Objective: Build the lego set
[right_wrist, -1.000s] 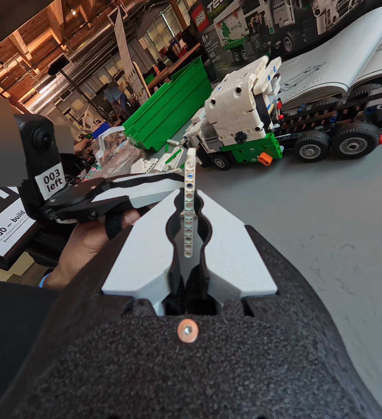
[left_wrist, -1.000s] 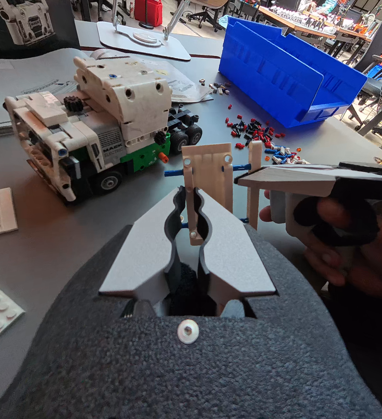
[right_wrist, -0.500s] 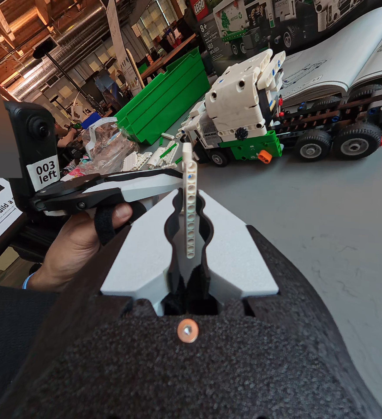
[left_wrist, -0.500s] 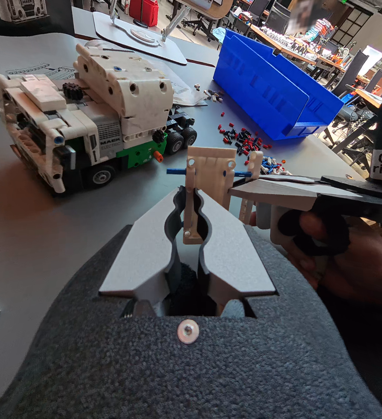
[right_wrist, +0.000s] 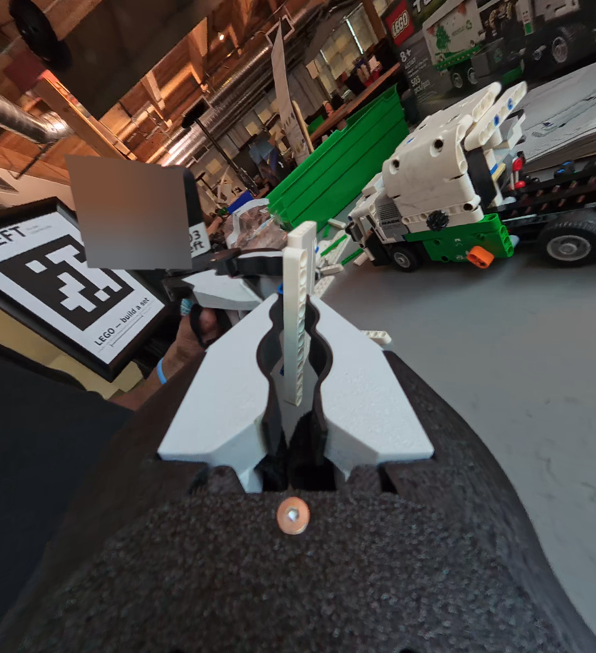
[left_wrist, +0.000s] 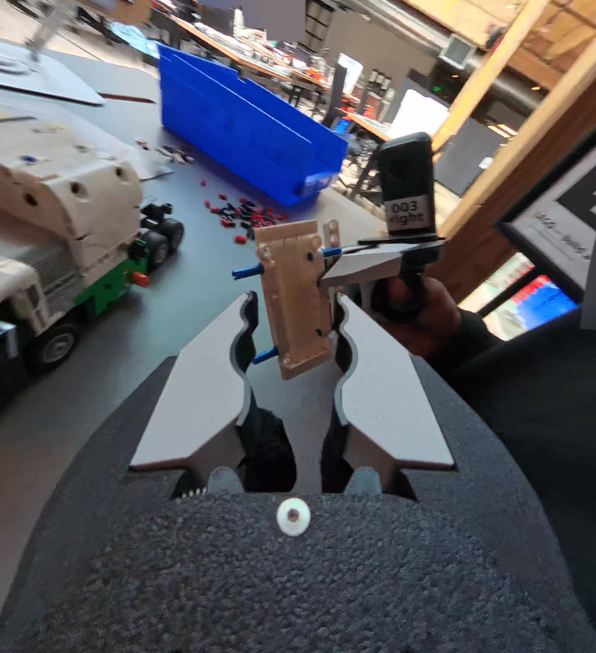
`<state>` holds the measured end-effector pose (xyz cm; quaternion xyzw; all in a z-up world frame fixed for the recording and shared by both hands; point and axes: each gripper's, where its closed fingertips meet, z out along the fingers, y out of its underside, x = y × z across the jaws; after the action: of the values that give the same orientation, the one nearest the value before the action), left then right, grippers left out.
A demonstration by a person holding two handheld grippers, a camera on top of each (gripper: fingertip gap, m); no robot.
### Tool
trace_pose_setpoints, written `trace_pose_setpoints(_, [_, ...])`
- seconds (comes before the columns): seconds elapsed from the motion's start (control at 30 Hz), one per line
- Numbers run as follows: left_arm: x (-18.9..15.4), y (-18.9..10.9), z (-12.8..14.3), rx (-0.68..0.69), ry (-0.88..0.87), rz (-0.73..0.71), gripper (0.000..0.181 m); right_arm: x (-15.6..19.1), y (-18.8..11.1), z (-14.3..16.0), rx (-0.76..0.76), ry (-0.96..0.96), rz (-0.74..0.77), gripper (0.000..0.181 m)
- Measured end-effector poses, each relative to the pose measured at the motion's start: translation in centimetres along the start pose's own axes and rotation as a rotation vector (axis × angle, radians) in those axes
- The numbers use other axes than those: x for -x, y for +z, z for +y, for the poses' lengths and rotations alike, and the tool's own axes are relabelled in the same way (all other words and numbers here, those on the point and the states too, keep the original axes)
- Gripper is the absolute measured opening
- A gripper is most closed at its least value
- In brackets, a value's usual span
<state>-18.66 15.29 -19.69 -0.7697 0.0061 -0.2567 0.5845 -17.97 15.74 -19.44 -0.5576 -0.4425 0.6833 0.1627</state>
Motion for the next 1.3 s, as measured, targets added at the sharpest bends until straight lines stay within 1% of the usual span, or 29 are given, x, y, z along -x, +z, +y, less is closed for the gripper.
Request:
trace_pose_setpoints(0.03, [-0.7,0.2,0.1,0.025,-0.031,0.086,0.049,0.4,-0.1,-0.1,-0.003,0.012,-0.044,0.008])
trace_pose_setpoints(0.1, [-2.3,0.5,1.0,0.104,-0.078,0.264,0.055,1.2,-0.4,-0.6,-0.023,0.039,-0.112,0.008])
trace_pose_setpoints(0.13, [-2.7,0.6,1.3,0.129,-0.101,0.317,0.055,1.7,-0.4,-0.7,-0.027,0.034,-0.148,0.008])
trace_pose_setpoints(0.17, [-3.0,0.7,1.4,0.134,-0.12,0.362,0.047,2.3,-0.5,-0.7,-0.02,0.025,-0.184,0.008])
trace_pose_setpoints(0.23, [-3.4,0.9,1.2,0.12,-0.15,0.429,0.032,2.5,-0.3,-0.3,0.009,-0.013,-0.176,0.008])
trace_pose_setpoints(0.27, [-3.6,0.9,1.1,0.118,-0.154,0.457,0.016,2.5,-0.2,0.0,0.027,-0.034,-0.165,0.008])
trace_pose_setpoints(0.3, [-3.8,0.8,1.2,0.122,-0.155,0.48,0.015,2.4,-0.1,0.1,0.028,-0.041,-0.16,0.008])
trace_pose_setpoints(0.4, [-4.1,0.5,0.9,0.105,-0.162,0.517,0.006,2.3,-0.1,-0.2,0.016,-0.001,-0.155,0.011])
trace_pose_setpoints(0.47, [-4.0,0.5,0.7,0.089,-0.191,0.503,0.006,2.1,0.0,-0.4,0.017,0.012,-0.144,0.012])
trace_pose_setpoints(0.57, [-3.5,0.6,0.7,0.082,-0.243,0.466,0.006,1.7,0.2,-0.3,0.075,-0.018,-0.108,0.012])
trace_pose_setpoints(0.63, [-3.2,0.3,0.8,0.075,-0.241,0.437,0.006,1.8,0.1,-0.2,0.092,-0.016,-0.125,0.007])
trace_pose_setpoints(0.73, [-2.8,-0.6,0.4,0.045,-0.31,0.448,0.005,1.2,-0.4,0.2,0.139,0.002,-0.147,0.006])
trace_pose_setpoints(0.83, [-1.8,-0.9,0.8,0.063,-0.262,0.363,0.006,-0.3,-0.5,0.9,0.211,-0.068,-0.053,0.006])
trace_pose_setpoints(0.9, [-1.3,-1.1,0.9,0.059,-0.195,0.293,0.006,-1.7,-1.0,1.6,0.346,-0.116,0.035,0.006])
trace_pose_setpoints(0.93, [-1.3,-1.3,0.8,0.047,-0.131,0.26,0.006,-2.3,-1.3,2.0,0.436,-0.155,0.081,0.006])
trace_pose_setpoints(1.0, [-1.7,-1.8,0.4,0.002,0.017,0.214,0.006,-3.3,-2.7,3.8,0.703,-0.24,0.154,0.006])
trace_pose_setpoints(1.03, [-2.1,-2.1,0.1,-0.029,0.067,0.212,0.006,-4.1,-3.4,4.1,0.809,-0.29,0.213,0.006])
trace_pose_setpoints(1.1, [-2.1,-2.5,0.0,-0.062,0.12,0.186,0.006,-4.4,-4.8,5.2,1.007,-0.344,0.238,0.006])
trace_pose_setpoints(1.2, [-2.3,-3.2,-0.3,-0.111,0.156,0.18,0.006,-4.7,-6.2,6.2,1.211,-0.433,0.234,0.006])
trace_pose_setpoints(1.27, [-2.6,-3.4,-0.3,-0.121,0.163,0.193,0.006,-5.1,-6.8,6.5,1.301,-0.472,0.24,0.006])
trace_pose_setpoints(1.3, [-2.6,-3.5,-0.3,-0.121,0.164,0.194,0.006,-5.5,-6.8,6.4,1.321,-0.498,0.251,0.006])
